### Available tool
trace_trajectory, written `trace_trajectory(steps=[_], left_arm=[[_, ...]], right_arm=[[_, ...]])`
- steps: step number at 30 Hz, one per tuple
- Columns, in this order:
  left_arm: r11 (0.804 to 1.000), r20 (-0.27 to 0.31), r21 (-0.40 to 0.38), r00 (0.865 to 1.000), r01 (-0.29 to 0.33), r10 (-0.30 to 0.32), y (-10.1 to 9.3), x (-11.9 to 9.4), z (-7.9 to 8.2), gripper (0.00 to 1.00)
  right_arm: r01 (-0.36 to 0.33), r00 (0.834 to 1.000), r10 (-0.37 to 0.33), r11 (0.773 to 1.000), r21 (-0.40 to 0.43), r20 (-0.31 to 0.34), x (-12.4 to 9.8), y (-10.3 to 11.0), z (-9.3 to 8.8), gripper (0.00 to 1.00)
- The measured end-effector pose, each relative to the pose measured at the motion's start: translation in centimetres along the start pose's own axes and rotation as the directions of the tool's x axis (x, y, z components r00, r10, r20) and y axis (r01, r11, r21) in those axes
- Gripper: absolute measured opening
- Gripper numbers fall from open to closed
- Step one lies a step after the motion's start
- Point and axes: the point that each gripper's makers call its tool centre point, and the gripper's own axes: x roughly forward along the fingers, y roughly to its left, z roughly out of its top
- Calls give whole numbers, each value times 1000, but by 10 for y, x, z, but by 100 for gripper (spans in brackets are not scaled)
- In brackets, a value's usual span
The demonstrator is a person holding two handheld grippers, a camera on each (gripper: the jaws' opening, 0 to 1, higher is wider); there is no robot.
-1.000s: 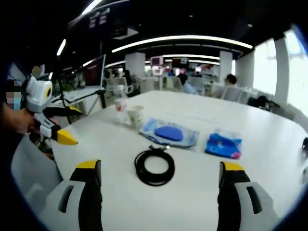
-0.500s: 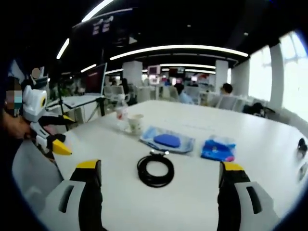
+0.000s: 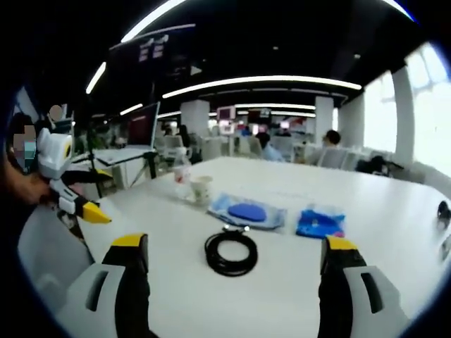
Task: Arrange the tabletop items into an orderly group along one side of the table until the central work area is clear of visible clutter.
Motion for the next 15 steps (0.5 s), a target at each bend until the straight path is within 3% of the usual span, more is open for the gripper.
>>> trace_trajectory(steps=[1, 2, 3, 4, 5, 6, 7, 15], left_arm=[[1000, -3, -6, 1000, -1, 1, 1, 1, -2, 99], [1000, -6, -13, 1000, -9, 9, 2, 1, -4, 99], [1000, -6, -17, 1000, -16, 16, 3, 1, -6, 99], [1000, -4, -18, 1000, -21, 21, 4, 1, -6, 99], [1000, 1, -15, 1000, -25, 25, 5, 1, -6, 99], [1000, 7, -12, 1000, -27, 27, 5, 2, -4, 98], [999, 16, -13, 999, -31, 32, 6, 2, -3, 98], [995, 48, -64, 996, -78, 81, 19, 0, 1, 98]], right_arm=[[13, 1000, -13, 1000, 11, -12, -1, -6, -11, 100], [45, 996, -40, 997, 64, -79, -3, -11, -23, 100], [56, 994, -44, 991, 119, -101, -2, -14, -23, 100], [52, 996, -42, 991, 127, -81, 0, -14, -19, 100], [37, 999, -39, 996, 82, 26, 1, -14, 1, 100], [38, 999, -40, 998, 57, 31, 1, -13, 2, 100], [44, 999, -44, 999, 29, -3, -1, -11, -4, 100], [50, 999, -49, 998, 48, -13, 0, -12, -7, 100]])
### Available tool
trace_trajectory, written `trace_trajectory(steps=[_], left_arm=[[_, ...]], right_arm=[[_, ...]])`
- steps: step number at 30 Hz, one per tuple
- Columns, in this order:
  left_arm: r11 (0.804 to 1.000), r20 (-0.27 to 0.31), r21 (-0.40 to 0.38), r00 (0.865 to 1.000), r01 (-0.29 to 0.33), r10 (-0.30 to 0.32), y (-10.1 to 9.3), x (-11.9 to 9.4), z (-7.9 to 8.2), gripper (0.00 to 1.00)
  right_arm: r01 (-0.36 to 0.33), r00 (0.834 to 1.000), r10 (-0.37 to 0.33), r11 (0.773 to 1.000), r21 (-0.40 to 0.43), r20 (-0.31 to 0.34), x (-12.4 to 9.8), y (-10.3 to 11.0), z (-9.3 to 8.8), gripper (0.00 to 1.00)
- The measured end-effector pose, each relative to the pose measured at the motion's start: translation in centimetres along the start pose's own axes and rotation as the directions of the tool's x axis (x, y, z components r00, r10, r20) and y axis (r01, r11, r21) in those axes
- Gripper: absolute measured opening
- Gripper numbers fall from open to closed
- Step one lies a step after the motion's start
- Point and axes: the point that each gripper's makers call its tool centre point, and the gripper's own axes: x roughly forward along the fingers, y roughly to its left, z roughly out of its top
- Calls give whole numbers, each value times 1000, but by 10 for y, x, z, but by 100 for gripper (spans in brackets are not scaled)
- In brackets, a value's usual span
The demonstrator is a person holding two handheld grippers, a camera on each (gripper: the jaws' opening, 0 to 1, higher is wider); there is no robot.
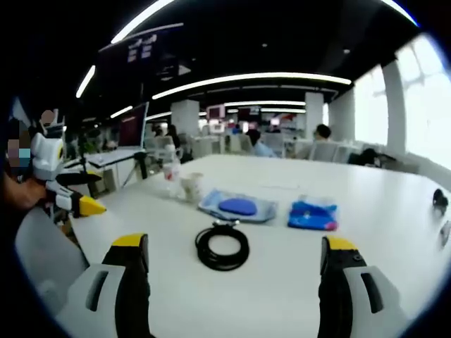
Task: Arrange the tabletop items into an orderly group along one side of the table until the central work area is clear of visible clutter.
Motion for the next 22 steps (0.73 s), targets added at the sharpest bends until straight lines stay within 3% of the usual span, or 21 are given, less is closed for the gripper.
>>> trace_trajectory(steps=[11, 22], left_arm=[[998, -13, 60, 1000, 4, -4, -8, 1, -4, 95], [999, -20, 42, 1000, 6, -5, -8, 3, -5, 95]], right_arm=[[3, 1000, -3, 1000, 3, -16, 1, -1, -4, 98], [16, 1000, -16, 1000, 11, -11, 0, -4, -3, 97]])
